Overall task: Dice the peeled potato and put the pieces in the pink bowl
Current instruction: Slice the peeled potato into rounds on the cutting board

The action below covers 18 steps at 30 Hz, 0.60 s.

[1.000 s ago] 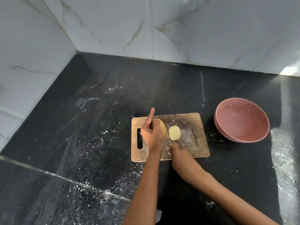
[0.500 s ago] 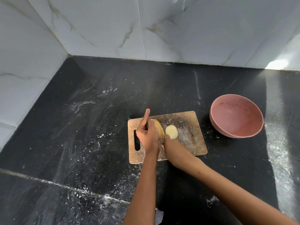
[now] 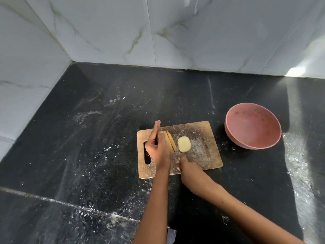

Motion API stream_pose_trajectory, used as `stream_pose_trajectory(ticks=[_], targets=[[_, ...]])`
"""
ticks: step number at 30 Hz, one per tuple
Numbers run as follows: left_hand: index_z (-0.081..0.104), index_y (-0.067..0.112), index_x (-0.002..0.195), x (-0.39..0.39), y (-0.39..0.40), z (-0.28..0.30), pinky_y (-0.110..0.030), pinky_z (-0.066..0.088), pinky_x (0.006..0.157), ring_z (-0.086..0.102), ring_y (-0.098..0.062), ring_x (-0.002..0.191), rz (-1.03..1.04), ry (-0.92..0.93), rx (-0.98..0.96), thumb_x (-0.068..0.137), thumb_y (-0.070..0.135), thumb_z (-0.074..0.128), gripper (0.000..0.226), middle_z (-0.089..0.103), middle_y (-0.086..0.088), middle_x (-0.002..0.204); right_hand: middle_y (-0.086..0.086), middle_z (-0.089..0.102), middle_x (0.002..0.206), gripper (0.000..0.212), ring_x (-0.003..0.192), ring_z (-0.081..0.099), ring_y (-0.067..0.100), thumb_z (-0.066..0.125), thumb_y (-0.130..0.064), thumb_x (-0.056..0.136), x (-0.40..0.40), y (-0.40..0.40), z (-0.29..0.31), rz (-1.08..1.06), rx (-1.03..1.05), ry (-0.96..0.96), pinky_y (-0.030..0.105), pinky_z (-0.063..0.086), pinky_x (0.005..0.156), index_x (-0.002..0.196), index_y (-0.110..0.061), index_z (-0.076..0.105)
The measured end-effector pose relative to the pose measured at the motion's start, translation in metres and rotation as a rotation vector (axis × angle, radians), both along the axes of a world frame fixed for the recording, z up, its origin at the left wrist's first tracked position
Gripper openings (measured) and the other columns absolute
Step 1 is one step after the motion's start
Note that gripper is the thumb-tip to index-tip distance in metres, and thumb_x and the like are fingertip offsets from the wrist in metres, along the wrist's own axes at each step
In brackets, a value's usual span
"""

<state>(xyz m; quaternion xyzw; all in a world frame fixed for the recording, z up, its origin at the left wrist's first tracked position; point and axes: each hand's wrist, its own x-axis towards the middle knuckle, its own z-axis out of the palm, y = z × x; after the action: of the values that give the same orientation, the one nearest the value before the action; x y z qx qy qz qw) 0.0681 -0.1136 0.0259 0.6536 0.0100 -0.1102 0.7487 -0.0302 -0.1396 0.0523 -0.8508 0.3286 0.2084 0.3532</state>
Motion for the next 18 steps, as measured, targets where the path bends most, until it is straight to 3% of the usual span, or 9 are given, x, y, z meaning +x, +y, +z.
stream_pose_trajectory(ticks=[2, 3, 9, 14, 16, 18], targets=[[0.062, -0.001, 0.123, 0.0, 0.0, -0.001, -0.014, 0.049, 0.087, 0.063, -0.003, 0.107, 0.011, -0.011, -0.02, 0.092, -0.011, 0.046, 0.037, 0.066, -0.006, 0.122, 0.019, 0.058, 0.113, 0.025, 0.105, 0.056, 0.035, 0.03, -0.003, 0.097, 0.002, -0.002, 0.0, -0.008, 0.011, 0.006, 0.04, 0.042, 0.081, 0.12, -0.007, 0.04], [0.062, 0.0, 0.123, -0.001, 0.001, -0.003, -0.016, 0.049, 0.09, 0.062, -0.007, 0.113, 0.019, -0.017, -0.024, 0.092, -0.011, 0.046, 0.036, 0.066, -0.007, 0.123, 0.019, 0.058, 0.113, 0.024, 0.104, 0.057, 0.034, 0.031, -0.004, 0.098, 0.007, -0.004, 0.0, -0.008, 0.017, 0.003, 0.039, 0.042, 0.079, 0.12, -0.007, 0.041], [0.062, -0.002, 0.122, 0.0, 0.002, -0.009, -0.011, 0.048, 0.077, 0.064, 0.004, 0.097, 0.024, -0.052, -0.023, 0.092, -0.012, 0.046, 0.036, 0.067, -0.01, 0.118, 0.021, 0.056, 0.117, 0.027, 0.107, 0.055, 0.036, 0.033, -0.008, 0.099, 0.013, -0.005, 0.0, -0.021, 0.013, -0.011, 0.038, 0.039, 0.077, 0.126, -0.005, 0.04], [0.062, -0.002, 0.122, 0.0, 0.003, -0.013, -0.011, 0.047, 0.077, 0.065, 0.002, 0.099, 0.029, -0.057, -0.042, 0.092, -0.011, 0.046, 0.036, 0.067, -0.011, 0.117, 0.018, 0.059, 0.113, 0.022, 0.104, 0.057, 0.032, 0.034, -0.009, 0.1, -0.002, -0.003, -0.001, -0.05, 0.06, 0.043, 0.038, 0.043, 0.082, 0.119, -0.008, 0.044], [0.063, 0.0, 0.122, 0.0, 0.003, -0.015, -0.015, 0.049, 0.082, 0.065, -0.002, 0.101, 0.027, -0.05, -0.05, 0.092, -0.009, 0.047, 0.035, 0.068, -0.009, 0.115, 0.012, 0.057, 0.103, 0.012, 0.091, 0.057, 0.026, 0.035, -0.014, 0.101, -0.006, -0.003, 0.001, -0.067, 0.1, 0.04, 0.034, 0.046, 0.074, 0.103, -0.012, 0.046], [0.064, 0.003, 0.121, 0.0, 0.005, -0.016, -0.022, 0.051, 0.089, 0.066, -0.01, 0.105, 0.028, -0.038, -0.06, 0.093, -0.008, 0.048, 0.034, 0.07, -0.006, 0.111, 0.002, 0.049, 0.086, 0.021, 0.066, 0.051, 0.017, 0.033, -0.018, 0.103, -0.009, -0.005, 0.005, -0.089, 0.148, 0.038, 0.027, 0.045, 0.051, 0.083, -0.018, 0.039]])
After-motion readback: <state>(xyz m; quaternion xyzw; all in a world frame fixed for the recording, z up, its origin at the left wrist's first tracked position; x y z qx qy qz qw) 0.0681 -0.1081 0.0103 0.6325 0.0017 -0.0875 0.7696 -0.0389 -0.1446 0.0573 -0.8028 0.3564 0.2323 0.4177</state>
